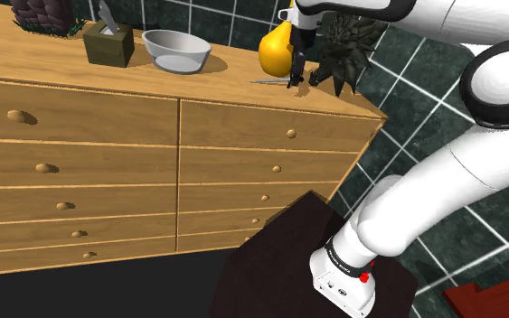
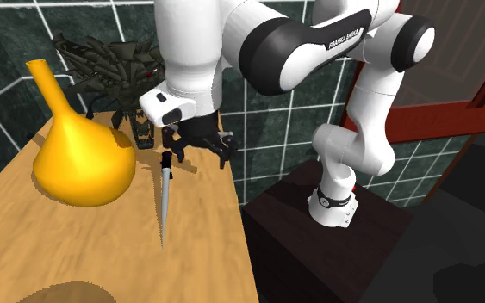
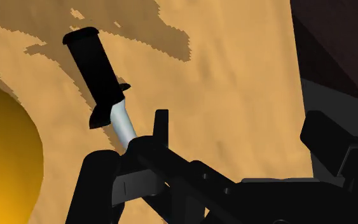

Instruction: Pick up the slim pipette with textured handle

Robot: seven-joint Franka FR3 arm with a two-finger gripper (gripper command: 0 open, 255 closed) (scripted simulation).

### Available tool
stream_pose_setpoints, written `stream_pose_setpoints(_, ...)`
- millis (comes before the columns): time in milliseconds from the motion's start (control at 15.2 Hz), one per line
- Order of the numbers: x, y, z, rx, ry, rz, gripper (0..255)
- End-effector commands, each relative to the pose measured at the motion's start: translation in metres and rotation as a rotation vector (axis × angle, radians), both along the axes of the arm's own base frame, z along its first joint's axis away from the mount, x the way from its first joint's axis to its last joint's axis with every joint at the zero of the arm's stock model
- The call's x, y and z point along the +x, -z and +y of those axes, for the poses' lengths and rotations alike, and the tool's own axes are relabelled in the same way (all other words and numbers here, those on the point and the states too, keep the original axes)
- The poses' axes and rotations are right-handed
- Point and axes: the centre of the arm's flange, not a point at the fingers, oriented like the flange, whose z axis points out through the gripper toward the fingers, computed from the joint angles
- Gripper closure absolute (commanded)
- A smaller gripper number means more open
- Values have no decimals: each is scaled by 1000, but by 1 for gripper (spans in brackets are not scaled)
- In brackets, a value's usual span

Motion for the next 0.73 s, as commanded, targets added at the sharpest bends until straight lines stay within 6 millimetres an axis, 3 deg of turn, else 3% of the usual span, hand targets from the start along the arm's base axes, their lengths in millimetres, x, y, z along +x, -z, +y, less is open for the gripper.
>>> stream_pose_setpoints(0,26,1,-5,-12,-87,17,0)
stream_pose_setpoints(330,91,11,-4,-38,-289,56,0)
stream_pose_setpoints(660,94,33,-4,-39,-300,59,0)
